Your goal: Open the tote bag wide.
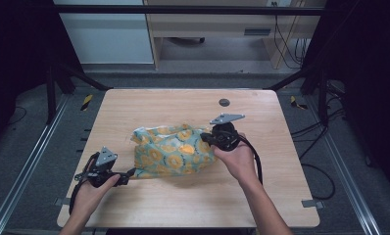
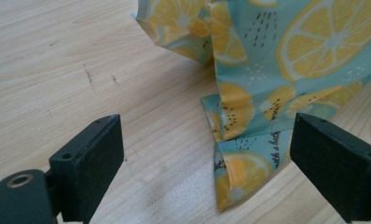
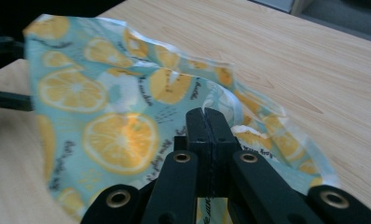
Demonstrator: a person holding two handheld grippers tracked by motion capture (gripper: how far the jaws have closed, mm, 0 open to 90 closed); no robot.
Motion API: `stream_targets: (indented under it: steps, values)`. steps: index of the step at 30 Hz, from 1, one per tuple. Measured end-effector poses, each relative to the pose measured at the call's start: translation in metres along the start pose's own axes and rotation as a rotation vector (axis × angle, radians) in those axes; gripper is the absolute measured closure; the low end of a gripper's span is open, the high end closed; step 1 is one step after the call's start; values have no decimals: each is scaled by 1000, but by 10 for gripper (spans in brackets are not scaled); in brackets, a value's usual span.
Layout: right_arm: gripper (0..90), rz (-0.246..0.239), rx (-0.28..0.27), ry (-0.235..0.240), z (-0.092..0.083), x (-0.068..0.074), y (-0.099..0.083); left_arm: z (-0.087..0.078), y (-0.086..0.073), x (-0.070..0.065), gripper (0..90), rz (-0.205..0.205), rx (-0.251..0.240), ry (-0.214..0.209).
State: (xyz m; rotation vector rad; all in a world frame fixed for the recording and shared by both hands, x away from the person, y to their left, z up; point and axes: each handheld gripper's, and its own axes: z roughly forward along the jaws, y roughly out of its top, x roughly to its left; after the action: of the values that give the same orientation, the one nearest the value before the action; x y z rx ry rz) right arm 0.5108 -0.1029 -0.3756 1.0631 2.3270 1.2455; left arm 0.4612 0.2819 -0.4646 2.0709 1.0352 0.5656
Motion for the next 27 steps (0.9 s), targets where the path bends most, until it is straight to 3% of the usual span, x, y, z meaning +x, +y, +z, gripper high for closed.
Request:
stream_targets:
  steps: [3, 8, 12, 17, 27]
  values:
    - [900, -17, -40, 33, -14, 13, -3, -3, 1, 1, 118, 6, -5, 4]
    - [900, -39, -67, 55, -26, 23, -5, -11, 3, 6, 162, 17, -15, 16]
    - [900, -44, -94, 77, -35, 28, -9, -20, 12, 14, 235, -8, -49, 22]
    - [900, -49, -114, 117, -37, 37, -18, -25, 34, 22, 293, 18, -56, 29]
    - [900, -68, -66, 156, -25, 47, -39, -27, 85, 28, 423, 46, -83, -4]
